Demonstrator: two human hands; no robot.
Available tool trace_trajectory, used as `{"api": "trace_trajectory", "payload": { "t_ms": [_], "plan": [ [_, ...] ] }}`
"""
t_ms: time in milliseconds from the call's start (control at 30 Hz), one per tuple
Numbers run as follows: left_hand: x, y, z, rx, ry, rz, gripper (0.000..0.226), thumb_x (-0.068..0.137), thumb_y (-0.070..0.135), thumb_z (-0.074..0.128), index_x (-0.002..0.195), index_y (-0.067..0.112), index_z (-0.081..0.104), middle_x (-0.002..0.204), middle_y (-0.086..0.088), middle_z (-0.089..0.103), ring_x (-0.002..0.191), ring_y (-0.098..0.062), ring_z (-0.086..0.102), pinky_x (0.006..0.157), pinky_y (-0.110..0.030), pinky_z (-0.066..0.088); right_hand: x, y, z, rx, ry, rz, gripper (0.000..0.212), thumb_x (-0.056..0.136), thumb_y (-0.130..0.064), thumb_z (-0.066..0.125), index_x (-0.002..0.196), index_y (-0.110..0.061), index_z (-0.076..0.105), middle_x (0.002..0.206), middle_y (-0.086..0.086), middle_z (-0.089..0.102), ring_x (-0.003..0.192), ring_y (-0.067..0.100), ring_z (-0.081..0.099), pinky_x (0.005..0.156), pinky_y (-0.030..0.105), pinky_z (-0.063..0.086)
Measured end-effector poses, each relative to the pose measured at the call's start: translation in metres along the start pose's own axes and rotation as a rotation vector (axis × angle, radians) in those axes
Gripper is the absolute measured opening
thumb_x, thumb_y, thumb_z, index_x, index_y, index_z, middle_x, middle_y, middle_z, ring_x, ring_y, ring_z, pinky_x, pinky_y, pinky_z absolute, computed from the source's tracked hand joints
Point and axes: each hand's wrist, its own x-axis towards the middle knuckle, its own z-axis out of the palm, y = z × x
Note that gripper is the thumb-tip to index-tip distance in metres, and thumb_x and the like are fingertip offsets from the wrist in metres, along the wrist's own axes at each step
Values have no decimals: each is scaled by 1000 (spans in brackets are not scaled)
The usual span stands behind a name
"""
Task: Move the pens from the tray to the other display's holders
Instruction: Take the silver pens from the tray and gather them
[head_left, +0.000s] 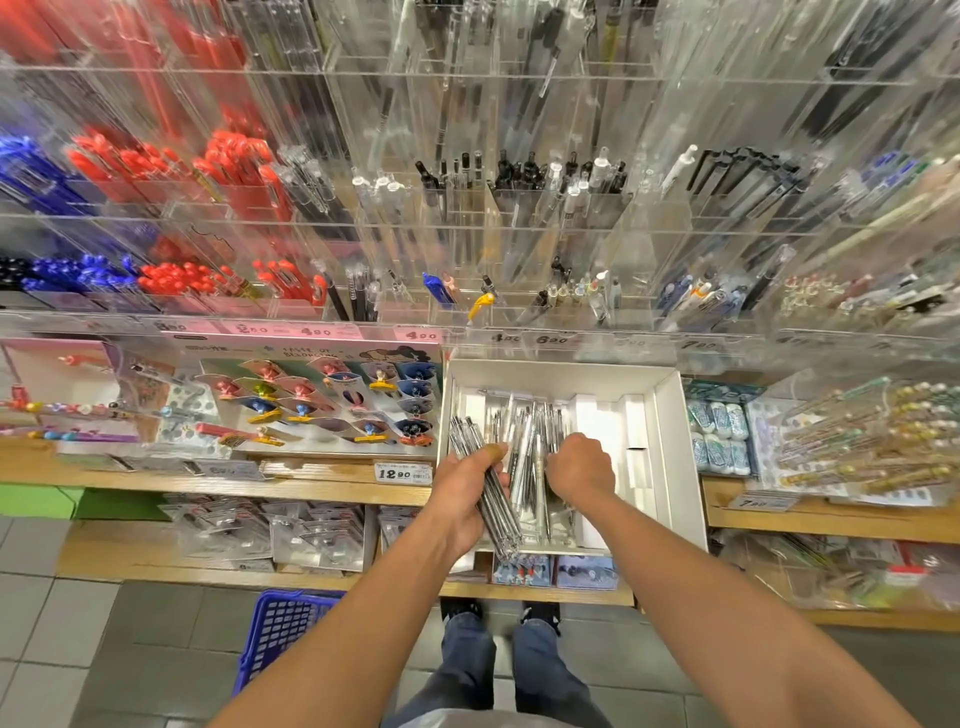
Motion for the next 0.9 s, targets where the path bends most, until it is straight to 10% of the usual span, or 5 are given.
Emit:
{"api": "trace_trajectory", "payload": {
  "t_ms": [400, 600, 767, 900],
  "plan": [
    [-6, 1, 3, -37, -54, 10, 61, 87, 14, 73, 137, -8, 46, 68, -7, 63, 53, -17, 61, 46, -30, 53, -37, 4, -27, 404, -97, -305, 22, 95, -38, 57, 90, -17, 57, 79, -6, 63, 69, 7, 60, 62, 25, 46],
    [-14, 5, 8, -67, -130, 23, 120, 64, 25, 89, 156, 1, 15, 134, -34, 55, 94, -42, 70, 69, -51, 59, -83, -9, -29, 570, -109, -436, 17, 84, -37, 72, 79, -30, 58, 70, -10, 63, 60, -2, 59, 56, 13, 44],
    [-17, 7, 5, -61, -167, 37, 82, 77, 11, 78, 142, -4, 29, 79, -20, 66, 61, -32, 64, 51, -41, 57, -79, -7, -33, 744, -258, -453, 18, 91, -35, 64, 81, -21, 67, 62, -1, 68, 50, 8, 63, 53, 19, 51],
    [-17, 7, 2, -22, -82, 37, 65, 87, 7, 71, 141, -8, 38, 70, -10, 59, 52, -18, 57, 46, -29, 54, -40, 3, -27, 554, -10, -246, 15, 97, -24, 56, 104, -17, 68, 98, 0, 72, 75, 12, 69, 74, 30, 58]
  ]
}}
